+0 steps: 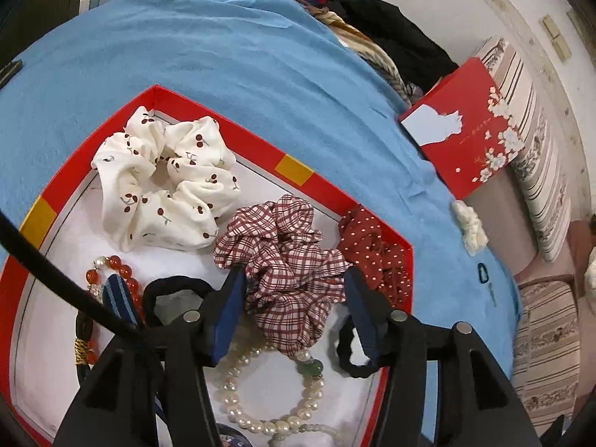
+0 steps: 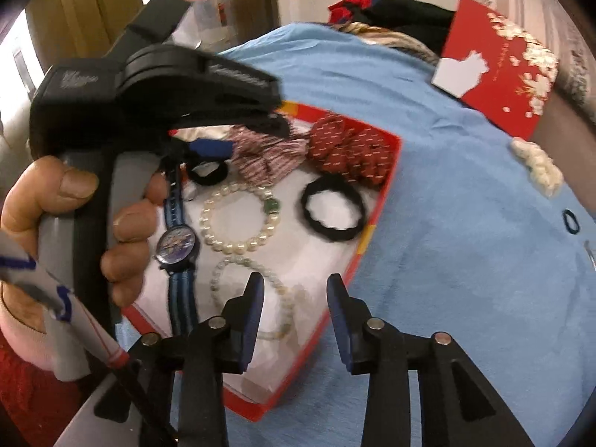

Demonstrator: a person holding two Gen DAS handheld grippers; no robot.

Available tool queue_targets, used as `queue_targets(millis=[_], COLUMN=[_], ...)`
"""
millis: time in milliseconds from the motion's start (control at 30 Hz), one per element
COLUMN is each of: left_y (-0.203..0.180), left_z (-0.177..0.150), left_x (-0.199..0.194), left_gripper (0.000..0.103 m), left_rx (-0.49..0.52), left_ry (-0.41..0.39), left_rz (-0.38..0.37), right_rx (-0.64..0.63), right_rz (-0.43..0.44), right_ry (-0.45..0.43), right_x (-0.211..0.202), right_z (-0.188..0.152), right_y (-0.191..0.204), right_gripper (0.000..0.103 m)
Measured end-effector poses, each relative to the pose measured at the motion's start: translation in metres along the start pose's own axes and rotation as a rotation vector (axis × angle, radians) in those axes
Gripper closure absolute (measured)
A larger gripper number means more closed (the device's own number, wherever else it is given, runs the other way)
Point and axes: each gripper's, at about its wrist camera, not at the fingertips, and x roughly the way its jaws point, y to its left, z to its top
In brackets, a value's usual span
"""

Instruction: Organize jewelry

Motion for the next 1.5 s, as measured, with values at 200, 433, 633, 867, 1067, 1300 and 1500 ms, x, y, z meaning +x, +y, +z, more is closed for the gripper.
queue_targets(millis=[200, 433, 633, 867, 1067, 1300, 1500], left_y=[-0.009, -0.033, -0.04, -0.033, -0.031, -0.03, -0.039], left_z=[-0.004, -0.011, -0.011, -0.007, -0.005, -0.005, -0.011], left_x=[-0.013, -0.026, -0.024, -0.03, -0.031, -0.043, -0.06], left_gripper=[0.046, 0.04, 0.037, 0.036, 0.035, 0.028, 0.022], left_rx=[0.018, 0.108, 0.13, 0.111, 0.089, 0.087, 0.146], left_ry=[-0.04, -0.104, -0.118, -0.177, -0.204, -0.277, -0.369], left_rz=[-0.069, -0.172, -0.134, -0.06, -0.023, 0.048, 0.131], right_rx=[0.041, 0.169, 0.198, 0.179, 0.245, 0.189, 0.264], right_rz=[-0.071, -0.055, -0.094, -0.194, -0.215, -0.275, -0.168], right_ry=[0.023, 0.003, 0.072, 0.066, 0.063, 0.069, 0.046], right_x=[0.02, 0.038, 0.068, 0.07, 0.06, 0.064, 0.038], right_z=[0.015, 0.054, 0.077, 0.072, 0.059, 0.063, 0.059], right_y=[-0.027, -0.061, -0.07, -0.059, -0.074, -0.078, -0.093], right_gripper=[0.065, 0.065, 0.087, 0.095, 0.095, 0.095, 0.072])
